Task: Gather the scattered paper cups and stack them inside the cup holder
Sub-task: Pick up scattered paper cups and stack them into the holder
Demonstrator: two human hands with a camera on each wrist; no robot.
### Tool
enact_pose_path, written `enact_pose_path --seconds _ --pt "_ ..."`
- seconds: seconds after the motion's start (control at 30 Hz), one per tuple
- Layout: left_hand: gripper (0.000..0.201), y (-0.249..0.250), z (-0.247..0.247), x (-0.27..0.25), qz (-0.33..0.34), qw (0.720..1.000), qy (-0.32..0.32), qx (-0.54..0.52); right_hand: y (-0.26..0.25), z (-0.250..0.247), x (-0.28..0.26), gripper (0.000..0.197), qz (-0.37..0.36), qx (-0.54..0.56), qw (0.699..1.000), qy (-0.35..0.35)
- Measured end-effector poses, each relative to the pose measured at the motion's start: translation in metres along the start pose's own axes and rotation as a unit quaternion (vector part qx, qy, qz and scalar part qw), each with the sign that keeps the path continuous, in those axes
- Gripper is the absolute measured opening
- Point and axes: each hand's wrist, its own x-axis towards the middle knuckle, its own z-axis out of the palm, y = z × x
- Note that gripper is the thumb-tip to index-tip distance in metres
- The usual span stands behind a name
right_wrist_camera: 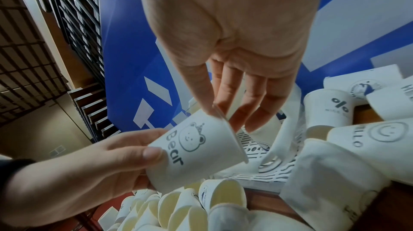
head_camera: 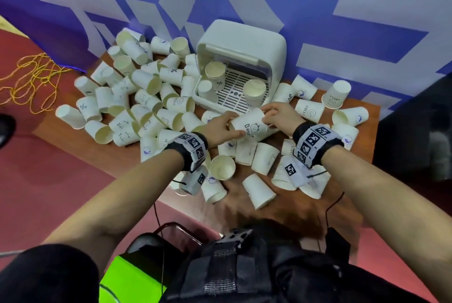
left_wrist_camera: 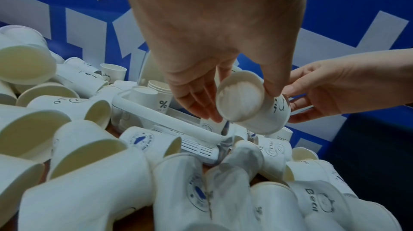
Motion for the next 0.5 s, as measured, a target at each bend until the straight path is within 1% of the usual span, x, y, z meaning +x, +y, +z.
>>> enact_pose_path --seconds 0.07,0.13,0.2,0.27,0.37,0.4,0.5 --pt "0.065 -0.012 -0.012 0.006 0.007 1.000 0.015 -0.013 -0.009 0.009 0.011 0.037 0.001 -0.016 1.000 -0.004" --pt "0.058 -0.021 -0.024 0.013 0.008 0.999 0.029 -0.028 -0.017 0.018 0.022 0.039 -0.003 -0.034 0.999 -0.008" --pt "0.055 -0.029 -0.036 0.020 0.014 0.998 0.044 -0.034 -0.025 0.028 0.033 0.039 -0.003 -0.033 0.999 -0.007" --pt "0.055 -0.039 -0.046 0.028 0.020 0.998 0.048 -0.040 -0.031 0.036 0.043 0.032 -0.004 -0.032 0.999 0.002" --pt "0.053 -0.053 -0.057 0.043 0.031 0.997 0.042 -0.052 -0.041 0.046 0.055 0.014 -0.012 -0.053 0.998 0.020" --pt "0.053 -0.057 -0.061 0.048 0.034 0.997 0.037 -0.055 -0.044 0.049 0.060 0.012 -0.018 -0.063 0.998 0.025" --pt "0.058 -0.067 -0.069 0.065 0.042 0.997 0.030 -0.048 -0.053 0.057 0.076 0.016 -0.021 -0.078 0.996 0.044"
